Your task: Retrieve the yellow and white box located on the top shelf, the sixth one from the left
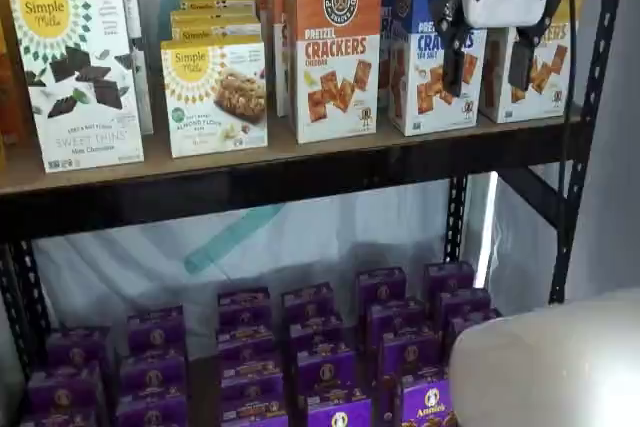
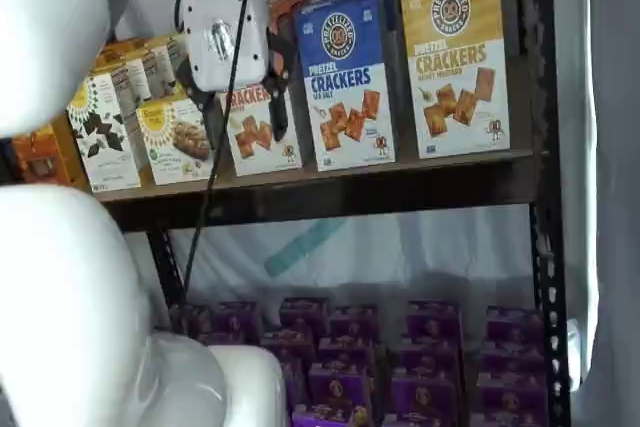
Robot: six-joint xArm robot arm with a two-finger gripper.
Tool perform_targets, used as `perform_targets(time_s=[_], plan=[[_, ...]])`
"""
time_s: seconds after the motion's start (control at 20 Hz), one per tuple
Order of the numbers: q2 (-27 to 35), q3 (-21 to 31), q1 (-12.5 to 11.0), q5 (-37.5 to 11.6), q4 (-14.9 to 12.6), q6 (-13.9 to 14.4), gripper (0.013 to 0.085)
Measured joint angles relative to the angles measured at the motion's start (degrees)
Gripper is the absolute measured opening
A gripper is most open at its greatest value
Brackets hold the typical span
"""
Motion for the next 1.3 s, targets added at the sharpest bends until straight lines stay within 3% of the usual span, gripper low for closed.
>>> perform_targets(time_s=[0.35, 0.55, 0.65, 0.75, 1.05, 1.3], plan=[[0.85, -0.5, -0.83, 1.68, 1.05, -0.35, 0.085], [0.03, 0.59, -0.12, -1.22, -1.6, -0.78, 0.085], [0.02, 0.94, -0.84, -3.12, -3.14, -2.01, 0.085], [0.43, 1.01, -3.18, -4.91, -3.3, -4.26, 0.085], [4.01, -0.59, -13.61, -11.08, -1.66, -13.87, 0.085], [7.2, -2.98, -19.92, -14.48, -0.55, -19.87, 0.085]])
